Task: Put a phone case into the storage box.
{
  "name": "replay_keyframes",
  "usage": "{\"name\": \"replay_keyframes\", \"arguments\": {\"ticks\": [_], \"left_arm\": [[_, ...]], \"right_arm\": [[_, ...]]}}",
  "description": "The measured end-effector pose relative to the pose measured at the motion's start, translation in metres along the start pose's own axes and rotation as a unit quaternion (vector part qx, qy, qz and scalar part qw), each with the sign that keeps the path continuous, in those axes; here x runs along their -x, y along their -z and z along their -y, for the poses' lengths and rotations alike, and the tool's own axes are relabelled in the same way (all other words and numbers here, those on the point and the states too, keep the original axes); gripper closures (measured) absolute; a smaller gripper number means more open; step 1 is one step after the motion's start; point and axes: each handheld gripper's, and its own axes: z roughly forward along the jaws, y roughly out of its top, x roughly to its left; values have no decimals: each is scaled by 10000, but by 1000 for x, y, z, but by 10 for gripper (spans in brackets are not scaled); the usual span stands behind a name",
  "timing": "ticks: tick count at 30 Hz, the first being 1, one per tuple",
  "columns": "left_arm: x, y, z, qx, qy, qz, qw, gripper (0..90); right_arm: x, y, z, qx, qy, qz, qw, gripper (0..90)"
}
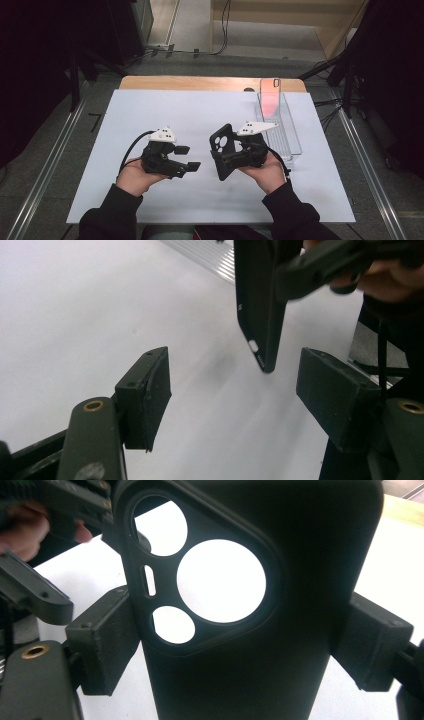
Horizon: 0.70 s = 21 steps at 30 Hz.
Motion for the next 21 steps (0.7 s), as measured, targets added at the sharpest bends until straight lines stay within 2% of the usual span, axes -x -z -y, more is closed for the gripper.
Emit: {"name": "replay_keyframes", "arguments": {"ticks": [3, 10, 15, 18, 21], "left_arm": [[-4, -1, 11, 21, 56, 62, 10000, 301], [-11, 3, 33, -43, 234, -57, 9997, 301], [-12, 6, 42, -41, 293, -166, 9994, 301], [-13, 8, 46, -64, 427, -166, 9989, 301], [-13, 9, 49, -51, 416, -260, 9988, 301]], "right_arm": [[3, 3, -2, -17, -9, -64, 10000, 126], [10, 15, -11, 22, -46, -6, 10000, 126], [15, 28, -18, 154, -93, 87, 9998, 126], [20, 36, -22, 262, -127, 168, 9994, 126], [25, 43, -23, 343, -195, 293, 9988, 126]]}}
